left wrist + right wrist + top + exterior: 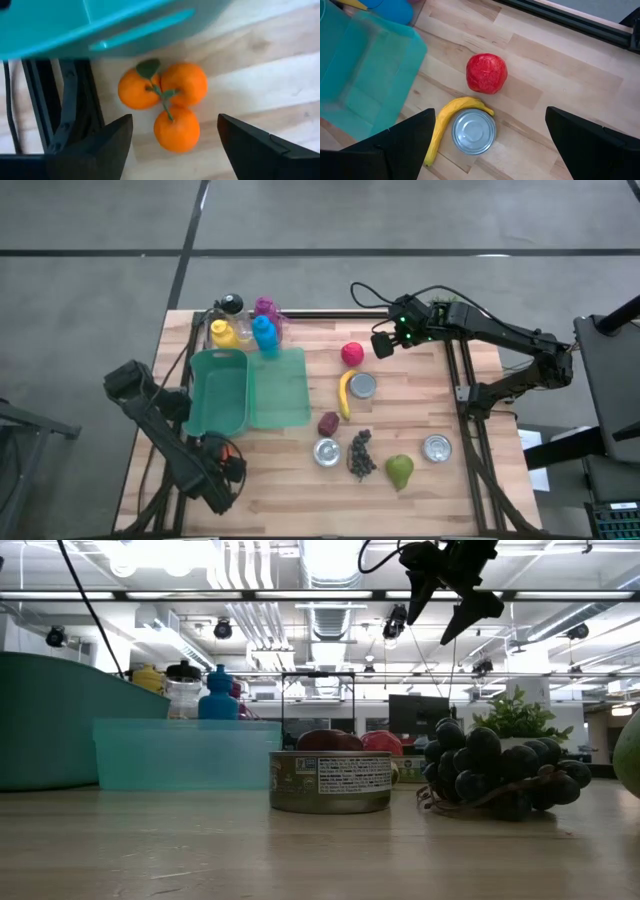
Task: Pick & Place Food Item
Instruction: Put the tangerine into the green bin
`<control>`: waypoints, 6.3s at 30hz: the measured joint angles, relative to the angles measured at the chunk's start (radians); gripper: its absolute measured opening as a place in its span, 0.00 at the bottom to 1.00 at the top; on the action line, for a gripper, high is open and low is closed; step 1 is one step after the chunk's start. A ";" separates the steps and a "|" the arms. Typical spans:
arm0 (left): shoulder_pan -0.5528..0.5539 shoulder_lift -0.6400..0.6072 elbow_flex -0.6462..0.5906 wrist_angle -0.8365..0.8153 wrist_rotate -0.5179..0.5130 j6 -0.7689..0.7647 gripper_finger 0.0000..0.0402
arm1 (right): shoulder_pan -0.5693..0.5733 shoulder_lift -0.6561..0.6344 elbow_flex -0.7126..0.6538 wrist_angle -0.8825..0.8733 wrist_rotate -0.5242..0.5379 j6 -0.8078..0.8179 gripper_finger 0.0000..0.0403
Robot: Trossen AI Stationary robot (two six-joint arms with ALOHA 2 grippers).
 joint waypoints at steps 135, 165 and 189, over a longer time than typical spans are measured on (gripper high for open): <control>0.038 -0.614 0.128 -0.256 -0.531 0.219 0.01 | 0.000 0.000 0.000 0.000 0.000 0.000 0.94; 0.157 -0.707 -0.001 -0.256 -0.580 0.409 0.01 | 0.000 0.000 0.000 0.000 0.000 0.000 0.94; 0.422 -0.766 -0.014 -0.254 -0.587 0.526 0.01 | 0.000 0.000 0.000 0.000 0.000 0.000 0.94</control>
